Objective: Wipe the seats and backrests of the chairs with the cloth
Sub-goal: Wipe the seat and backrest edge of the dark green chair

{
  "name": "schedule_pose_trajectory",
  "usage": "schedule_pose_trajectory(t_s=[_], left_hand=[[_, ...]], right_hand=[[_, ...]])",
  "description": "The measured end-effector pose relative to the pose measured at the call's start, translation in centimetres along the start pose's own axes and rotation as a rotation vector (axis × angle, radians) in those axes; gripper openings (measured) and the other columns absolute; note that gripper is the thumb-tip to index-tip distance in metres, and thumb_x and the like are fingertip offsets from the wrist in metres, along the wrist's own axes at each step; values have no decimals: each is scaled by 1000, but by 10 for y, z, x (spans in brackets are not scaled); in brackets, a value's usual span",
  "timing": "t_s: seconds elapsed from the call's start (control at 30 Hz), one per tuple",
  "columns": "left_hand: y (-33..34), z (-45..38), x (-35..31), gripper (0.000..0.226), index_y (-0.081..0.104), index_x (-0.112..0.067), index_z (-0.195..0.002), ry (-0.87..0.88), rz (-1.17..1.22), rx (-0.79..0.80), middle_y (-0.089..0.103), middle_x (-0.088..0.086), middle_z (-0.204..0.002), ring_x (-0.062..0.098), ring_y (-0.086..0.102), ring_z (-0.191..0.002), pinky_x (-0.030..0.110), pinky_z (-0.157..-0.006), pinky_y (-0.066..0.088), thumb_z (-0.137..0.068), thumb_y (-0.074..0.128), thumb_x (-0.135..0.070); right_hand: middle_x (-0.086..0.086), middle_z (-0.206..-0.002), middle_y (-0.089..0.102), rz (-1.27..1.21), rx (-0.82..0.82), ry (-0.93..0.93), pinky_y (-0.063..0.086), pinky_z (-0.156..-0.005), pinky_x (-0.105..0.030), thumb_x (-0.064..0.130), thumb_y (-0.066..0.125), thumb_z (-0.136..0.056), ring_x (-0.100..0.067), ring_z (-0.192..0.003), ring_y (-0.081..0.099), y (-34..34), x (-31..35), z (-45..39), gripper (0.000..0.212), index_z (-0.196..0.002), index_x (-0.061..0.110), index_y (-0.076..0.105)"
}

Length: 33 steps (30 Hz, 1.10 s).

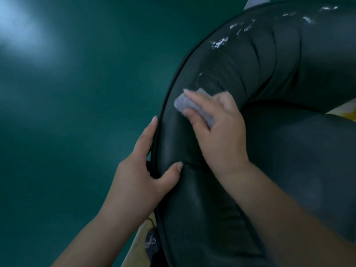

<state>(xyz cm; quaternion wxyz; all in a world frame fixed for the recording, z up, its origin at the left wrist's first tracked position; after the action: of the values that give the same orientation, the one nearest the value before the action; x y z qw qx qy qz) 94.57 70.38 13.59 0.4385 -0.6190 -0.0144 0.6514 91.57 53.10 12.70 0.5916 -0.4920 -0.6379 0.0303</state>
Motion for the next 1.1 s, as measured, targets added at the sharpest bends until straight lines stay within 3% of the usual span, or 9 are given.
schedule_pose_trajectory(t_s=[0.13,0.3,0.4,0.57,0.7,0.87,0.93,1.03,1.1], left_hand=[[1,-9,3,93,26,-56,-145,38,33,1,53,-52,-97,-12,61,-84,-3,-66,39,-65,74,-45],[-2,-38,1,91,22,-64,-141,63,37,15,50,-51,-100,-24,53,-95,-5,-76,36,-65,70,-54],[-6,-62,-3,87,22,-62,-142,89,16,45,47,-43,-105,-31,46,-92,-9,-74,30,-67,67,-57],[-16,-89,-9,84,22,-61,-143,122,-9,136,61,-16,-121,-15,59,-87,-4,-68,38,-70,64,-54],[-20,-100,-4,69,26,-60,-143,134,37,207,64,-32,-104,6,64,-75,4,-59,46,-83,58,-49],[-23,-128,-5,64,36,-50,-144,153,74,248,66,-22,-90,9,57,-61,8,-55,44,-81,45,-45],[-25,-138,-5,63,32,-51,-145,174,63,298,66,-28,-86,10,58,-61,8,-54,45,-84,48,-45],[-26,-146,-4,61,27,-48,-149,216,27,353,63,-38,-93,15,61,-67,8,-57,46,-95,52,-32],[-24,-150,-4,62,26,-45,-150,244,-4,365,65,-34,-90,12,62,-66,6,-57,44,-96,52,-28]], right_hand=[[11,-91,43,-102,56,0,43,-72,-14,40,57,-89,-6,-80,49,-14,3,65,36,-125,34,60],[-4,-88,48,13,-34,8,50,-74,-37,29,64,-88,-20,-81,54,3,1,-2,33,-121,23,66],[-6,-91,50,35,-116,100,48,-83,-39,31,64,-89,-22,-87,56,12,-3,-51,33,-121,23,66],[4,-89,49,-56,-102,137,48,-71,-22,35,58,-91,-9,-78,53,-1,15,28,34,-124,26,64],[3,-89,49,-14,-236,245,42,-73,-10,35,58,-89,-5,-77,51,0,16,13,34,-121,25,65],[-6,-90,49,110,-185,207,48,-78,-25,28,66,-88,-16,-82,52,17,19,-36,35,-123,24,64],[-6,-94,52,144,-256,346,43,-79,-10,26,64,-90,-3,-86,53,9,7,-17,34,-124,25,63],[-5,-105,56,-71,-444,613,33,-75,6,22,60,-93,22,-90,50,3,3,2,31,-123,26,63],[-1,-102,54,-18,-499,519,35,-77,4,26,60,-93,15,-88,52,12,14,-15,31,-123,27,62]])
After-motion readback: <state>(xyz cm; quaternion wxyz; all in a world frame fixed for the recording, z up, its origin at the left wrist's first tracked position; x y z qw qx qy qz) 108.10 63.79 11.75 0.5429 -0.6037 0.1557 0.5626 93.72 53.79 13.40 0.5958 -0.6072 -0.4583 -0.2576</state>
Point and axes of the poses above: each hand's wrist, its own z-axis away from the middle knuckle, its own y-axis out of the palm, x = y × z, the point moved 1 cm from there along -z, towards the middle knuckle
